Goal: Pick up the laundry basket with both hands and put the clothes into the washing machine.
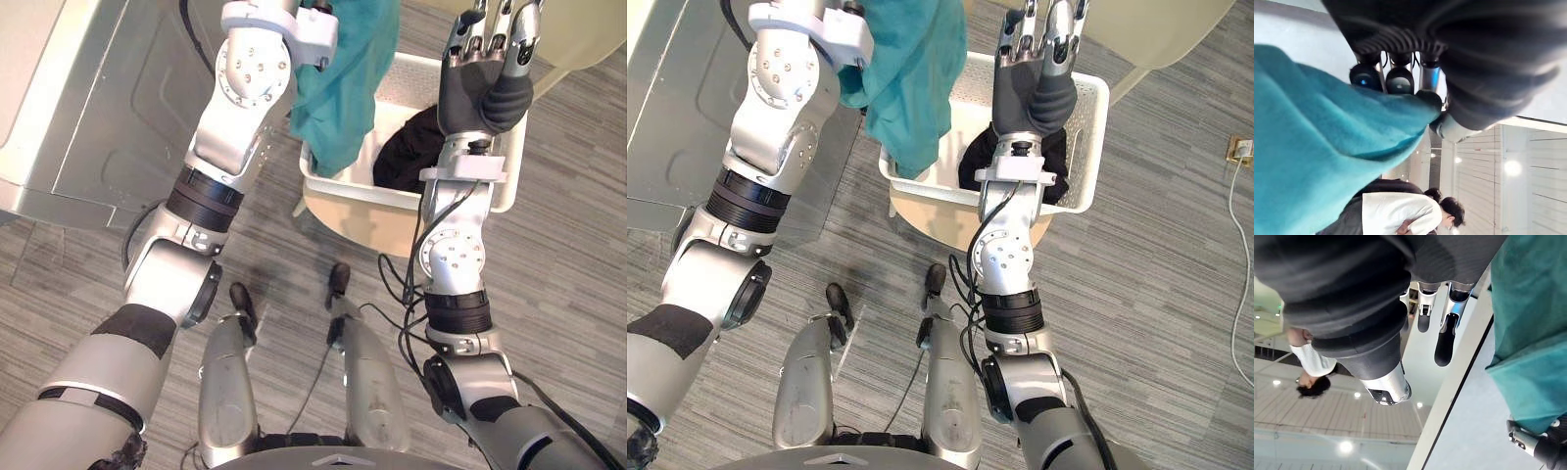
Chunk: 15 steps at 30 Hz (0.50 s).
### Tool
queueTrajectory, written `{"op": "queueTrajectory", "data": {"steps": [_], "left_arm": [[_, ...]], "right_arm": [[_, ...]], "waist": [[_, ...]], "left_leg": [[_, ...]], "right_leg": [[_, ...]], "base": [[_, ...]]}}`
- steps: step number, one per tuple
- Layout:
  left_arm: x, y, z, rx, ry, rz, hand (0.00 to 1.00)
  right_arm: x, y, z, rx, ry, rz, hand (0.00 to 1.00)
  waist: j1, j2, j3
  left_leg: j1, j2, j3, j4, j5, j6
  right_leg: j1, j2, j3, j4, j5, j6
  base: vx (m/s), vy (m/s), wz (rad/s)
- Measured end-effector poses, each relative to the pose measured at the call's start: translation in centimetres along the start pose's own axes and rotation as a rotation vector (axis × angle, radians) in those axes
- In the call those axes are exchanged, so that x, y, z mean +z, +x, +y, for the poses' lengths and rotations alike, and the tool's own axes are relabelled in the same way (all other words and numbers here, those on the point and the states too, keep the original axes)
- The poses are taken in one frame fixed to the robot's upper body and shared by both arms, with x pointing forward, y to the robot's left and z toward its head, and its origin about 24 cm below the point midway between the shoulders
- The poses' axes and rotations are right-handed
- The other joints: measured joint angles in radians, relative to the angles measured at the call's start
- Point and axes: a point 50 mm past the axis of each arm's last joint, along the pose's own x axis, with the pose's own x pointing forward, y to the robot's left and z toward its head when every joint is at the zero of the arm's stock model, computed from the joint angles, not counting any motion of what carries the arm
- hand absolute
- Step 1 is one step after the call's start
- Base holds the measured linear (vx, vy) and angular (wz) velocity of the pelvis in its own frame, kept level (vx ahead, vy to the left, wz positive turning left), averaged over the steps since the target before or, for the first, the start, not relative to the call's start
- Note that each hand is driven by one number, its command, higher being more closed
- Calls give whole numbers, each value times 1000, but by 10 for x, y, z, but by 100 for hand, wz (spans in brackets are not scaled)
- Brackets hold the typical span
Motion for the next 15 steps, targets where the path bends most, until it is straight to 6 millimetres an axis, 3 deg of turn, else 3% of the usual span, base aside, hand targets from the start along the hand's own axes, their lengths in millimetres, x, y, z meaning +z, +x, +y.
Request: {"op": "queueTrajectory", "data": {"steps": [11,15], "left_arm": [[11,6,-4,4,-99,-17,100],[22,13,6,6,-75,-54,100]], "right_arm": [[-1,-30,-24,-124,-99,79,100],[-9,-38,-37,-176,-137,146,100]], "waist": [[-23,4,-4],[-37,13,-62]], "left_leg": [[114,-35,-17,-52,9,-2],[139,-53,-23,-85,15,-3]], "right_leg": [[95,-30,-24,35,-45,8],[107,-33,-24,33,-53,12]], "base": [[17,-4,8],[52,-5,4]]}}
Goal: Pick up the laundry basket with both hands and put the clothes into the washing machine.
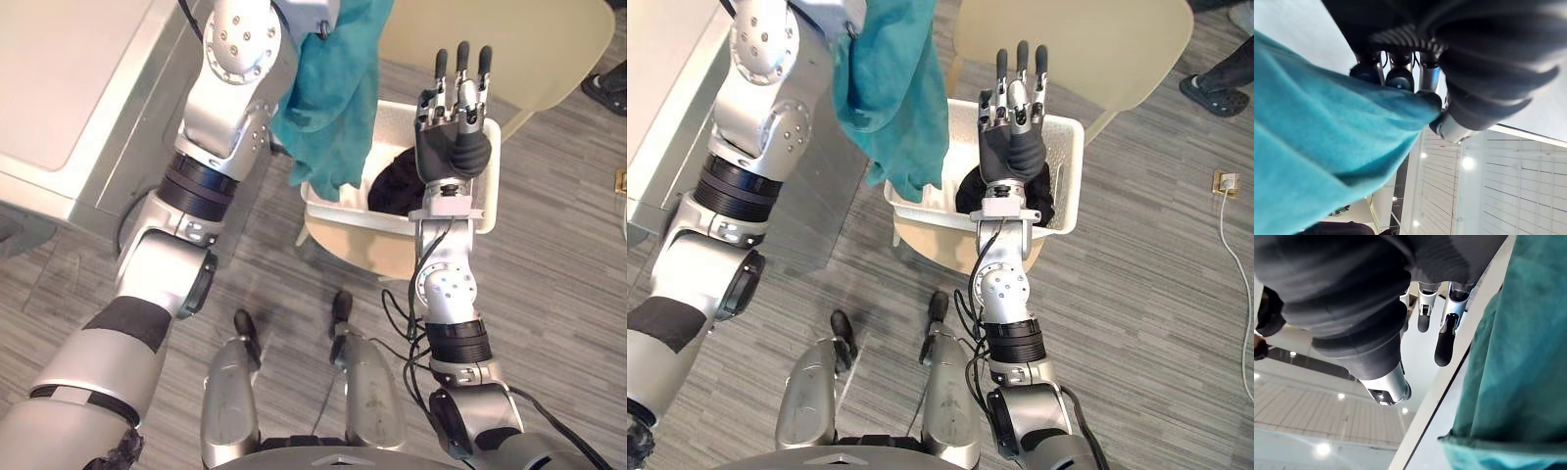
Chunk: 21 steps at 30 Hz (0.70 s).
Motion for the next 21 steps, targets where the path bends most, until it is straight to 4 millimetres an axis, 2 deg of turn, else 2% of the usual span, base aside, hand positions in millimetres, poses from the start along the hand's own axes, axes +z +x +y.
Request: {"op": "queueTrajectory", "data": {"steps": [3,6,8,9,10,13,14,16,19,21], "left_arm": [[4,2,16,16,32,-8,100],[8,0,42,51,53,-13,100],[9,-10,73,140,43,-14,100],[9,-14,81,163,44,-14,100],[12,-24,101,210,59,-17,100],[21,-40,133,294,86,-40,100],[24,-41,137,305,91,-47,100],[45,-47,152,332,115,-111,100],[65,-53,161,337,156,-183,100],[72,-54,166,353,160,-207,100]], "right_arm": [[-5,-8,-20,-81,-35,49,100],[-3,-19,-37,-148,-74,92,100],[4,-30,-48,-185,-140,116,100],[5,-32,-51,-192,-157,126,100],[9,-38,-56,-201,-190,140,100],[14,-56,-76,-288,-220,170,100],[14,-61,-79,-302,-222,183,100],[12,-71,-86,-322,-223,229,100],[14,-78,-89,-328,-259,249,100],[18,-78,-90,-322,-270,254,100]], "waist": [[-8,0,-9],[-13,0,-22],[-16,0,-44],[-16,0,-53],[-14,1,-73],[-8,-1,-111],[-6,-1,-119],[6,-6,-153],[15,-5,-171],[15,-5,-174]], "left_leg": [[49,-2,-3,-19,1,-1],[104,-8,-17,-44,2,-3],[138,-6,-32,-59,4,-6],[147,-6,-33,-64,5,-7],[165,-6,-32,-76,6,-9],[207,3,-48,-90,7,-11],[210,3,-57,-91,7,-12],[226,3,-61,-122,18,-24],[221,-2,-90,-151,41,-28],[200,1,-104,-170,71,-12]], "right_leg": [[49,5,-1,-14,0,2],[112,12,-9,-43,1,7],[166,20,-28,-76,3,9],[176,22,-29,-83,4,9],[196,26,-30,-99,5,10],[277,48,-52,-173,26,8],[294,53,-56,-193,33,7],[338,68,-71,-274,67,3],[363,75,-107,-313,78,-6],[361,77,-152,-312,71,-17]], "base": [[72,-6,-1],[40,-3,6],[30,-9,15],[38,-9,7],[43,-7,2],[46,-26,11],[36,-31,24],[33,-31,13],[12,-27,35],[-33,-3,57]]}}
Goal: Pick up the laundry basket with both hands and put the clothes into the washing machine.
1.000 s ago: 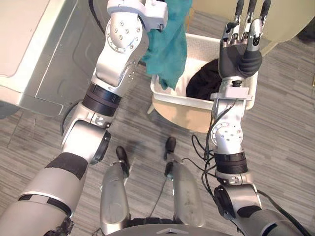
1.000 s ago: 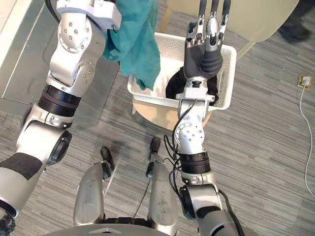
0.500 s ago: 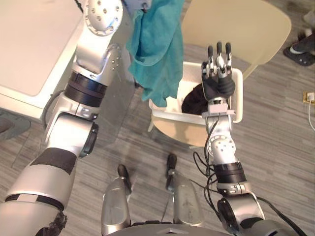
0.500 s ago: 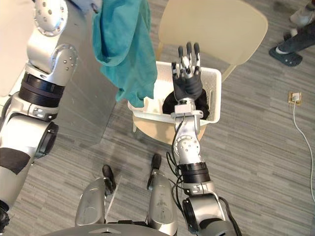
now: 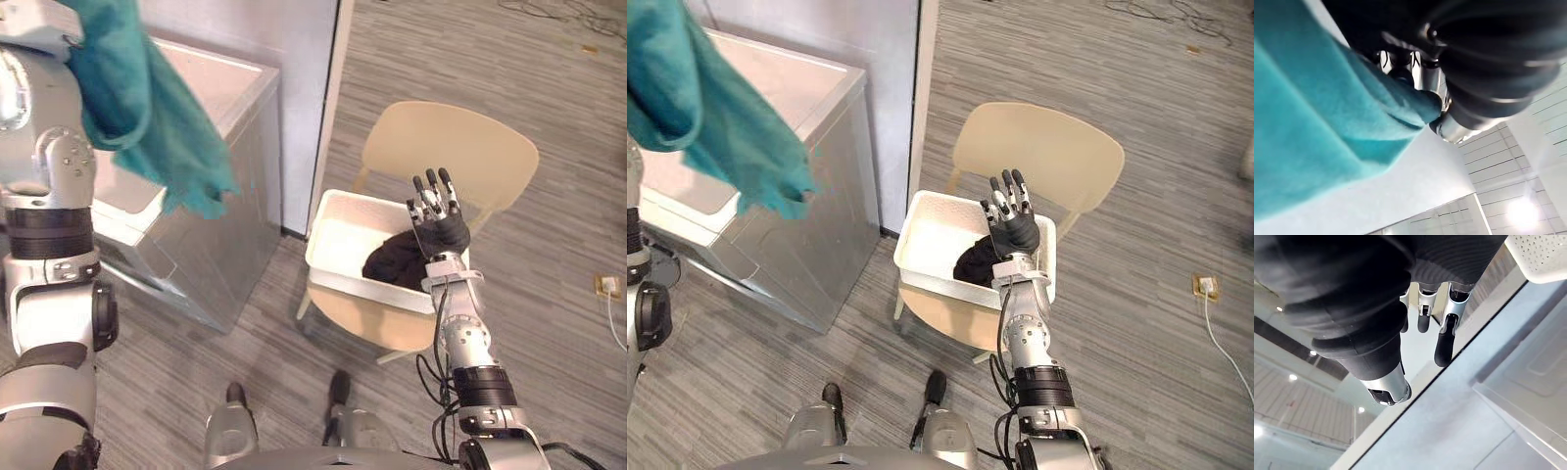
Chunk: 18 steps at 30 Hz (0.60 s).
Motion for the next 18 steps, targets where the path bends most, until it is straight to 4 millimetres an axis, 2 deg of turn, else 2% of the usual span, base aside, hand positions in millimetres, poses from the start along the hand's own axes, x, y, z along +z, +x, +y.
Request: {"op": "queueTrajectory", "data": {"steps": [1,2,3,4,5,6,7,8,9,10,11,12,13,14,15,16,17,18], "left_arm": [[0,-1,2,9,3,2,100],[-3,-3,3,12,9,12,100],[-3,-3,4,13,11,16,100],[-4,-4,5,15,14,18,100],[-7,-6,6,19,14,31,100],[-9,-8,6,17,17,41,100],[-11,-9,5,12,19,48,100],[-11,-9,4,7,18,48,100],[-11,-7,-4,-18,9,44,100],[-11,-7,-7,-28,4,44,100],[-14,-10,-7,-20,-9,49,100],[-17,-11,-7,-5,-22,52,100],[-20,-15,-7,2,-28,61,100],[-23,-17,-10,-9,-31,72,100],[-28,-20,-15,-18,-54,90,100],[-35,-25,-21,-13,-84,112,100],[-39,-27,-24,-13,-95,128,100],[-46,-34,-22,-2,-103,156,100]], "right_arm": [[1,0,-1,0,-9,2,100],[3,0,-1,0,-30,-1,100],[4,0,-2,-1,-43,-3,100],[5,0,-3,-7,-48,-8,100],[12,0,-6,-18,-61,-24,100],[15,-1,-9,-25,-73,-28,100],[21,-2,-12,-36,-103,-38,100],[27,-5,-16,-47,-132,-46,100],[35,-13,-25,-85,-153,-60,100],[38,-19,-31,-112,-161,-65,100],[37,-29,-41,-160,-172,-59,100],[37,-34,-47,-196,-180,-60,100],[36,-39,-50,-215,-180,-55,100],[36,-40,-51,-221,-181,-54,100],[38,-42,-53,-230,-184,-61,100],[39,-43,-54,-237,-184,-65,100],[39,-45,-55,-243,-181,-65,100],[36,-47,-56,-252,-166,-68,100]], "waist": [[5,-1,-2],[9,-7,-11],[9,-8,-14],[5,-19,-20],[-4,-21,-21],[-1,-20,-22],[-11,-17,-23],[-34,-7,-29],[-63,-7,-33],[-70,-15,-38],[-81,-50,-72],[-77,-65,-81],[-72,-57,-84],[-79,-50,-88],[-103,-33,-98],[-119,-29,-100],[-122,-30,-102],[-118,-36,-106]], "left_leg": [[-6,2,3,-15,17,21],[-19,-3,17,-61,64,75],[-18,-4,25,-102,73,108],[-1,9,90,-119,43,104],[-44,72,203,65,-35,123],[-43,95,240,151,-63,134],[-17,137,299,279,-88,155],[1,160,323,301,-78,148],[-26,144,314,305,-58,143],[-44,128,289,288,-43,139],[-32,60,206,166,-15,110],[-29,77,219,276,-110,153],[30,144,256,344,-143,124],[62,171,271,333,-144,113],[114,203,276,279,-132,74],[127,173,276,196,-153,2],[123,164,292,178,-167,-22],[110,141,308,159,-191,-62]], "right_leg": [[-2,2,-16,1,-1,-8],[-16,0,-45,15,-13,-29],[-18,-2,-67,17,-14,-35],[-17,-21,-102,11,-7,-43],[-16,-37,-152,26,-5,-46],[-13,-45,-161,36,-7,-48],[5,-58,-194,51,-10,-49],[14,-64,-226,76,-18,-49],[12,-66,-256,121,-62,-44],[7,-61,-254,138,-87,-37],[-8,-87,-237,107,-99,-49],[-19,-114,-290,115,-71,-52],[-14,-113,-319,129,-55,-48],[-14,-116,-343,135,-54,-46],[-20,-120,-389,136,-46,-42],[-31,-137,-422,135,-25,-38],[-36,-149,-431,131,-12,-38],[-43,-172,-451,118,17,-37]], "base": [[-49,-21,62],[-60,-21,68],[-51,16,82],[-24,45,93],[-4,52,84],[-1,72,84],[-6,89,68],[-46,126,126],[-49,80,127],[-66,40,149],[-81,48,128],[-102,42,126],[-104,106,98],[-81,93,103],[-133,234,124],[-191,336,118],[-243,432,94],[-212,368,54]]}}
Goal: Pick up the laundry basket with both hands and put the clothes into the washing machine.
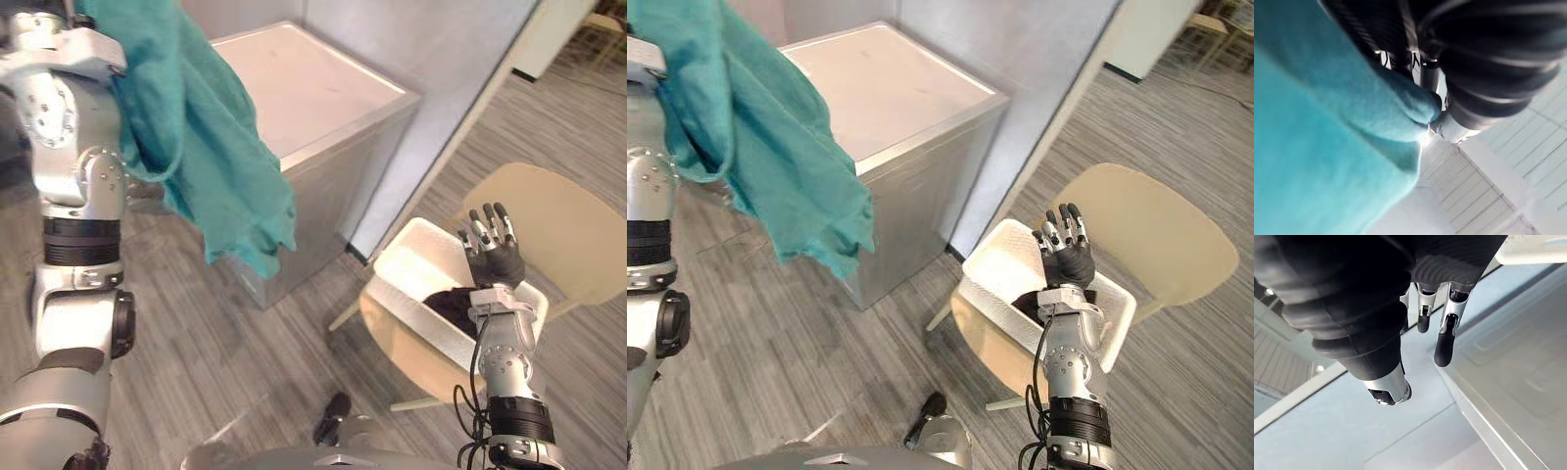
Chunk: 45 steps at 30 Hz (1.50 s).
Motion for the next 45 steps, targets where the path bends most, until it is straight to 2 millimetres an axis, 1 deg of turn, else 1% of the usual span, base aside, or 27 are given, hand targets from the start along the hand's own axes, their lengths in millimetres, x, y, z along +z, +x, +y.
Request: {"op": "queueTrajectory", "data": {"steps": [4,9,10,11,12,13,15,19,20,22,24,25,27,29,30,31,32,33,34,35,36,37,38,39,41,43,45], "left_arm": [[-26,-33,31,98,9,126,100],[-47,-55,31,127,-47,206,100],[-53,-62,29,135,-65,231,100],[-62,-71,24,132,-87,268,100],[-66,-75,20,127,-98,289,100],[-75,-83,11,106,-120,328,100],[-84,-92,-3,75,-171,371,100],[-101,-106,-20,53,-222,455,100],[-101,-106,-20,57,-232,458,100],[-105,-113,-22,56,-242,482,100],[-107,-124,-24,74,-267,505,100],[-107,-127,-24,79,-275,505,100],[-108,-137,-25,110,-320,521,100],[-114,-151,-27,149,-370,569,100],[-119,-163,-31,180,-413,609,100],[-124,-180,-31,221,-451,658,100],[-124,-182,-31,227,-454,662,100],[-124,-190,-29,259,-477,674,100],[-117,-190,-30,270,-510,649,100],[-112,-189,-30,268,-518,630,100],[-105,-184,-31,261,-535,592,100],[-102,-182,-30,255,-537,575,100],[-101,-181,-32,252,-544,564,100],[-102,-182,-32,252,-543,574,100],[-104,-184,-29,264,-532,584,100],[-105,-187,-26,269,-522,593,100],[-106,-195,-18,293,-503,614,100]], "right_arm": [[-19,-13,-3,-43,20,43,100],[-37,-21,-8,-70,-38,141,100],[-42,-25,-7,-63,-58,175,100],[-49,-33,-11,-69,-64,219,100],[-52,-39,-13,-75,-68,242,100],[-58,-50,-18,-85,-82,287,100],[-68,-68,-24,-84,-101,369,100],[-90,-88,-19,-37,-78,495,100],[-100,-91,-10,-1,-57,530,100],[-112,-95,-9,19,-74,587,100],[-126,-108,-18,-18,-76,671,100],[-131,-113,-20,-27,-77,700,100],[-144,-130,-27,-48,-112,805,100],[-148,-144,-33,-72,-124,866,100],[-151,-155,-35,-83,-134,905,100],[-155,-168,-32,-81,-126,943,100],[-156,-169,-31,-79,-124,946,100],[-159,-173,-24,-50,-113,959,100],[-159,-172,-15,-10,-108,961,100],[-160,-172,-12,7,-104,959,100],[-162,-171,-5,29,-93,957,100],[-163,-170,-1,39,-84,953,100],[-165,-168,3,52,-78,951,100],[-167,-169,1,46,-81,959,100],[-172,-166,-1,40,-93,978,100],[-175,-165,-5,26,-103,993,100],[-175,-167,-13,4,-127,1007,100]], "waist": [[30,-15,-9],[41,-11,-10],[32,-3,-5],[14,-3,-5],[3,-2,-3],[-16,2,-1],[-43,2,2],[-37,-4,30],[-35,-12,38],[-31,-13,53],[-21,-2,62],[-15,-2,60],[-22,28,60],[-42,52,56],[-49,59,60],[-55,61,62],[-55,61,62],[-38,63,63],[-23,75,62],[-15,80,61],[-8,87,60],[-4,75,66],[8,73,67],[11,70,69],[14,60,75],[18,44,79],[20,45,78]], "left_leg": [[-27,-64,1,16,-13,7],[-86,-83,-29,62,-37,27],[-95,-96,-52,65,-37,56],[-105,-119,-86,64,-34,74],[-110,-132,-111,64,-32,80],[-130,-160,-171,63,-28,93],[-164,-204,-264,60,-19,101],[-194,-255,-384,33,18,96],[-188,-261,-413,-12,45,82],[-115,-259,-422,-134,111,65],[-39,-248,-409,-224,131,47],[-34,-244,-402,-234,127,39],[-55,-229,-406,-249,130,19],[-43,-212,-415,-284,145,4],[-38,-189,-395,-244,140,-6],[-87,-136,-324,-43,104,-10],[-94,-127,-314,-12,101,-9],[-151,-47,-269,222,103,-2],[-200,24,-269,389,145,1],[-219,50,-274,450,176,-1],[-269,91,-285,547,265,0],[-301,109,-282,590,304,5],[-329,123,-268,643,231,4],[-343,119,-250,636,146,34],[-348,91,-262,528,63,45],[-338,29,-321,283,58,34],[-304,-59,-430,-40,147,33]], "right_leg": [[-4,-62,14,-12,44,-37],[-51,-125,41,89,-27,-43],[-94,-123,169,140,-103,-65],[-133,-87,356,165,-148,-77],[-141,-65,443,171,-166,-76],[-149,-30,583,184,-201,-67],[-145,-4,703,195,-238,-20],[-110,4,723,188,-213,18],[-109,0,690,202,-194,55],[-118,-12,618,274,-183,63],[-126,-10,572,330,-245,15],[-116,-10,560,324,-263,21],[-114,-4,512,294,-290,98],[-102,4,475,300,-313,120],[-67,14,448,301,-332,119],[1,38,399,291,-337,112],[12,44,395,290,-337,111],[66,81,386,279,-352,93],[97,114,399,273,-381,86],[102,126,416,270,-398,81],[111,143,449,268,-416,63],[113,144,466,263,-423,54],[110,141,503,260,-426,54],[113,135,543,249,-424,56],[123,122,598,235,-416,69],[129,95,646,223,-410,78],[132,58,705,220,-404,105]], "base": [[-185,245,26],[-111,71,18],[-103,80,58],[-104,72,79],[-84,44,115],[-47,15,118],[2,-7,156],[56,-32,104],[147,-138,56],[167,-153,30],[95,-108,-13],[98,-143,-29],[138,-181,4],[147,-133,32],[234,-210,30],[197,-181,21],[172,-209,-14],[117,-210,-54],[135,-226,-72],[136,-168,-84],[126,-63,-64],[175,-66,-78],[178,-27,-79],[172,-7,-85],[205,98,-90],[231,211,-87],[283,413,-89]]}}
